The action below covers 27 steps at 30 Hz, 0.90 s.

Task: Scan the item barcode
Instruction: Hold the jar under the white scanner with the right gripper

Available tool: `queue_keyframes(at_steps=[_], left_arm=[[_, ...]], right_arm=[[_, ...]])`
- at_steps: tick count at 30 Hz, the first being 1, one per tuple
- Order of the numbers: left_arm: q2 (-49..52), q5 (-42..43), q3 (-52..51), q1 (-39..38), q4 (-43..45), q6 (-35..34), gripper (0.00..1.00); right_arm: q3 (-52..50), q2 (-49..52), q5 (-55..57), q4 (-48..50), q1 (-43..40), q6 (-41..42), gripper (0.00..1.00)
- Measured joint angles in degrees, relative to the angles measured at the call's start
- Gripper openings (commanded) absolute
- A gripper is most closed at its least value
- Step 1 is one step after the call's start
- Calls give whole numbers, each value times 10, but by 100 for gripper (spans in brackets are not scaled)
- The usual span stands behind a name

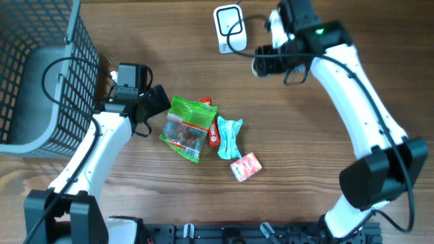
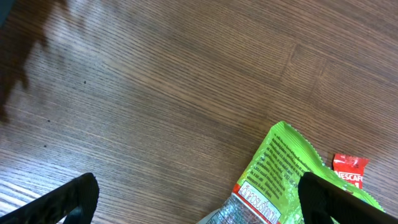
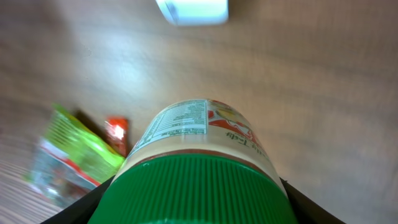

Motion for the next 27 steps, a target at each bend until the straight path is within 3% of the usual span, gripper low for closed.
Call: queue_keyframes(at_steps=[9,19,27], left_arm=[[0,0,0,0,0,0,100],[0,0,0,0,0,0,100],[0,0,0,0,0,0,100]], right_arm=[[50,37,-16,85,2,5,38],[48,211,-24,485,18,54,37],[47,279,16,685,18,172,29]])
